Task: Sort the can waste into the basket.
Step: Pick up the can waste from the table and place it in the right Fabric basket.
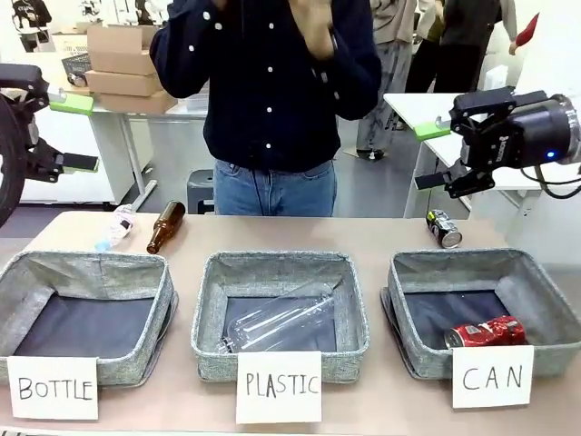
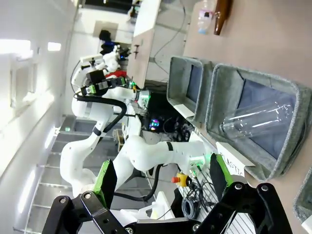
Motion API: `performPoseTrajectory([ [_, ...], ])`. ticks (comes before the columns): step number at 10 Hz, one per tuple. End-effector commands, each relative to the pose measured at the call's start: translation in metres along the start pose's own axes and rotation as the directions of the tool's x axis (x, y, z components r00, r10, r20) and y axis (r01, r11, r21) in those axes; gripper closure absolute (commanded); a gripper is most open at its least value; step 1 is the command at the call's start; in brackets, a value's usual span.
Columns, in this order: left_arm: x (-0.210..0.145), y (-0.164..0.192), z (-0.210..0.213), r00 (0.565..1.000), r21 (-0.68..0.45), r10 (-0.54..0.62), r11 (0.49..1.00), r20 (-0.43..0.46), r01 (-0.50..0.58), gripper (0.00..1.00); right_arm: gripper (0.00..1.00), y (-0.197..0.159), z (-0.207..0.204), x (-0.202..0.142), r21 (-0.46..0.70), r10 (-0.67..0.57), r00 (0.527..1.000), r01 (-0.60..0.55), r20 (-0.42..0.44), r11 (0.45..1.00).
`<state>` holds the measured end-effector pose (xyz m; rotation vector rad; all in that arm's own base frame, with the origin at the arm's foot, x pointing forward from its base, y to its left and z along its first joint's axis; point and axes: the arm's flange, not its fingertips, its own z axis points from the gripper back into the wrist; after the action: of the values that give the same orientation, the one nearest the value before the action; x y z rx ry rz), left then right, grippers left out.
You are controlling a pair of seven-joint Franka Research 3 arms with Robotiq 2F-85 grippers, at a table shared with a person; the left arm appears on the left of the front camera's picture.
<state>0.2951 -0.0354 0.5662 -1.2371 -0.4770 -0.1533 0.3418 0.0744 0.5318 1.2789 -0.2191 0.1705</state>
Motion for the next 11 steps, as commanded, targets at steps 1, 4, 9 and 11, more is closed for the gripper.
performPoseTrajectory([
  [1,0.002,-0.002,0.002,1.000,-0.027,-0.007,1.000,0.006,0.007,0.00,0.00,-0.001,-0.002,0.001,0.029,0.026,1.000,-0.027,0.010,0.999],
  [4,0.002,-0.002,0.002,1.000,-0.027,-0.007,1.000,0.006,0.007,0.00,0.00,0.000,0.000,0.000,0.001,0.000,1.000,0.000,0.000,1.000],
  [9,0.002,-0.002,0.002,1.000,-0.027,-0.007,1.000,0.006,0.007,0.00,0.00,-0.040,0.009,0.102,-0.926,-0.264,0.964,0.140,0.046,0.351],
  [11,0.002,-0.002,0.002,1.000,-0.027,-0.007,1.000,0.006,0.007,0.00,0.00,-0.030,0.017,0.086,-0.844,-0.249,0.968,0.142,0.010,0.517],
])
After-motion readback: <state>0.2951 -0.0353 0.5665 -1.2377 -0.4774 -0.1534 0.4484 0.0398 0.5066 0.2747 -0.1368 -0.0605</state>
